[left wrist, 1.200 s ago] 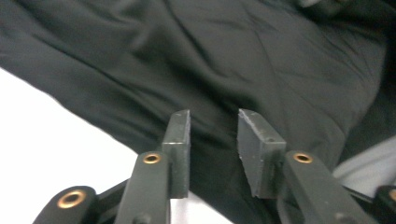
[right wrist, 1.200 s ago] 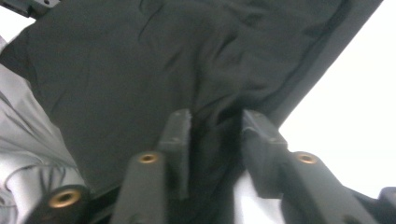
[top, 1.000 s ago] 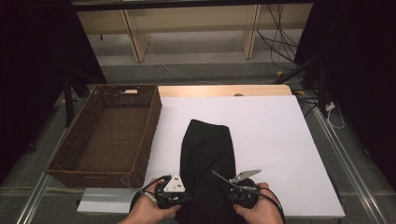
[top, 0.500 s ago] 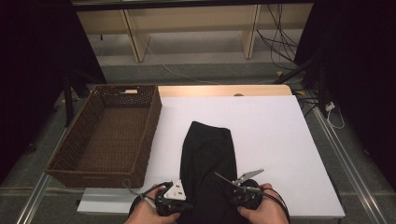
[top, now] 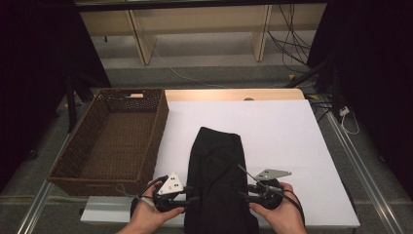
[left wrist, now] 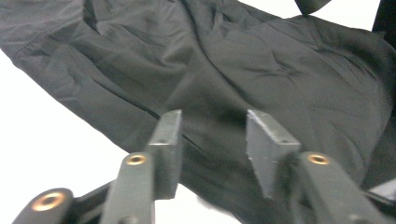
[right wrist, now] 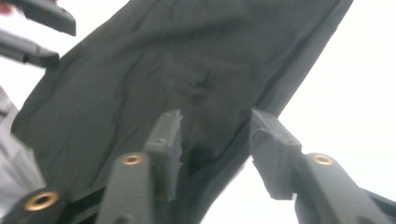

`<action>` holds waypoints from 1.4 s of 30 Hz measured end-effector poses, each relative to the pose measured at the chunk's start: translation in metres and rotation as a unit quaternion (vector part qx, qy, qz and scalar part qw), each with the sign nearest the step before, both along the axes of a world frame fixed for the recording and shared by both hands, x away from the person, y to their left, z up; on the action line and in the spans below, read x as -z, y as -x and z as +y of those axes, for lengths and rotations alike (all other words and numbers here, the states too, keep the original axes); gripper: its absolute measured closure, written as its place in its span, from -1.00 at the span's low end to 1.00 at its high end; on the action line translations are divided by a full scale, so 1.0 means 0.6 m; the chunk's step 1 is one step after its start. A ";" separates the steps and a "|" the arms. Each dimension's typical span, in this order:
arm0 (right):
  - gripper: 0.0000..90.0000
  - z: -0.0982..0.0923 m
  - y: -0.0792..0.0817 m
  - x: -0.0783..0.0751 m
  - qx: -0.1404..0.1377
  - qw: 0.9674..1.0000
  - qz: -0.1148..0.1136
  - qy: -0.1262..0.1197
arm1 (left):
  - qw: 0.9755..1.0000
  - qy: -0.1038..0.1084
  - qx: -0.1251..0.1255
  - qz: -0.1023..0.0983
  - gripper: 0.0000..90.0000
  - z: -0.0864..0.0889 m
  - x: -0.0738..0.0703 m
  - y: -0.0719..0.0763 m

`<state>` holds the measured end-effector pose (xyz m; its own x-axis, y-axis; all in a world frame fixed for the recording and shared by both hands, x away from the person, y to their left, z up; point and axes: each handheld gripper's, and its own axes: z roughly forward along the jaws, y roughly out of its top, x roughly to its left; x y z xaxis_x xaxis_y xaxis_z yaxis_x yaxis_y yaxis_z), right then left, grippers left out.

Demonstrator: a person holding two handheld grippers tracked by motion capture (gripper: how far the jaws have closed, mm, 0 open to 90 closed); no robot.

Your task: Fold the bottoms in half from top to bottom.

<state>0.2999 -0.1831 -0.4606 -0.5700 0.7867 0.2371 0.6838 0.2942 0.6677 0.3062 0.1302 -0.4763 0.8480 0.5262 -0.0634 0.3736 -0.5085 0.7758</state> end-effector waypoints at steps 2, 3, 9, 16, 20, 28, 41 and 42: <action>0.04 -0.002 -0.003 0.001 0.006 1.000 -0.016 -0.016 | 1.000 0.004 -0.004 -0.001 0.06 0.001 0.000 -0.003; -0.01 -0.003 -0.004 0.001 0.009 0.999 -0.022 -0.023 | 1.000 0.009 -0.008 0.000 0.00 0.001 0.000 -0.003; -0.25 -0.008 -0.011 0.001 0.012 0.996 -0.062 -0.056 | 1.000 0.015 -0.019 0.001 -0.23 0.005 -0.003 -0.007; -0.37 -0.011 -0.021 0.006 0.025 0.995 -0.075 -0.067 | 1.000 0.016 -0.022 0.005 -0.27 0.002 -0.001 -0.016; -0.42 -0.010 -0.029 0.007 0.032 0.994 -0.083 -0.067 | 0.999 0.023 -0.027 0.004 -0.26 0.001 -0.005 -0.025; -0.42 -0.011 -0.051 -0.003 0.050 0.992 -0.094 -0.070 | 0.999 0.025 -0.040 -0.010 -0.23 -0.006 -0.028 -0.056; -0.26 -0.016 -0.121 -0.022 0.081 0.989 -0.110 -0.049 | 0.997 0.006 -0.075 -0.009 -0.22 -0.039 -0.049 -0.152; -0.23 -0.016 -0.127 -0.023 0.081 0.990 -0.111 -0.045 | 0.997 0.005 -0.080 -0.010 -0.22 -0.041 -0.049 -0.160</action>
